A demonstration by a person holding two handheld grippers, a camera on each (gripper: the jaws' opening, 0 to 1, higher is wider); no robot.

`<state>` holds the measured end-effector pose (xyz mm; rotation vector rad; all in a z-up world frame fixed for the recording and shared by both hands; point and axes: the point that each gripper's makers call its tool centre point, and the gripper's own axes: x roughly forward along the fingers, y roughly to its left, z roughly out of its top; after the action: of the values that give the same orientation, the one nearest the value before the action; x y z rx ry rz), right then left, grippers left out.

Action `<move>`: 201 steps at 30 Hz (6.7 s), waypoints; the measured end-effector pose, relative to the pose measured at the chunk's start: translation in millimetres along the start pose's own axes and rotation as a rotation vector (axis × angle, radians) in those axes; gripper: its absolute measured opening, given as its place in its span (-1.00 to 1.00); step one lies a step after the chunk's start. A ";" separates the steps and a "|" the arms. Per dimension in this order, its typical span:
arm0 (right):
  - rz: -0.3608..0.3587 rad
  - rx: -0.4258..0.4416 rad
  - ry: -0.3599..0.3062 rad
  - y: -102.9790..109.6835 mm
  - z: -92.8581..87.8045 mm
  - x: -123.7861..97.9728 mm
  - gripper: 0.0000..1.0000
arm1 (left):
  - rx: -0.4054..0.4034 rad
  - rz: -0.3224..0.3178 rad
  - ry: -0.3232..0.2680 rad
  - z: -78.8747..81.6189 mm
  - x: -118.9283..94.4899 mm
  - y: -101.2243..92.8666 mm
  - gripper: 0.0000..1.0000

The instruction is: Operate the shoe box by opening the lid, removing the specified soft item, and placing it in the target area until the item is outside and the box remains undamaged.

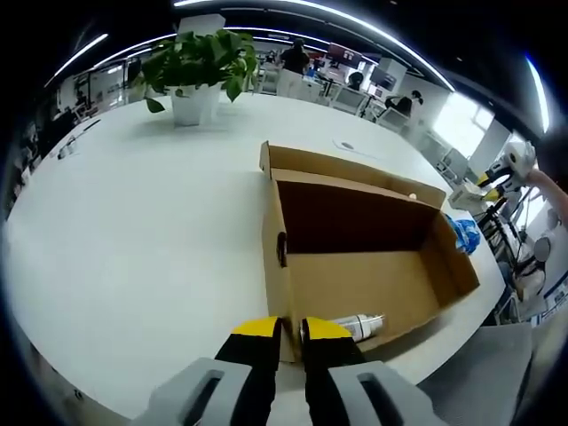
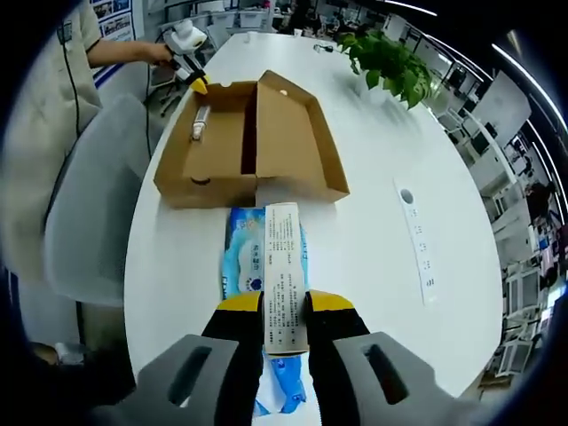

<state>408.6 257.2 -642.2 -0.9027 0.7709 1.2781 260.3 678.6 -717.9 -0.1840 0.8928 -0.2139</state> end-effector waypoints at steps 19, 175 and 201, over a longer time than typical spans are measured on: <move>-0.021 0.020 0.089 -37.0 -60.9 14.5 -0.69 | -0.003 0.009 0.012 -0.2 0.9 -0.9 -0.82; -0.508 0.694 -0.387 153.4 -29.4 -63.7 0.83 | 1.268 -0.575 0.716 -16.0 56.4 -56.6 0.02; -0.530 0.794 -0.446 175.8 -24.4 -54.6 0.72 | 1.329 -0.628 0.728 -45.2 65.5 -64.8 -0.41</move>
<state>227.0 220.7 -628.2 -0.1339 0.5508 0.5725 257.6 596.0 -778.7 0.9253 1.2066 -1.4648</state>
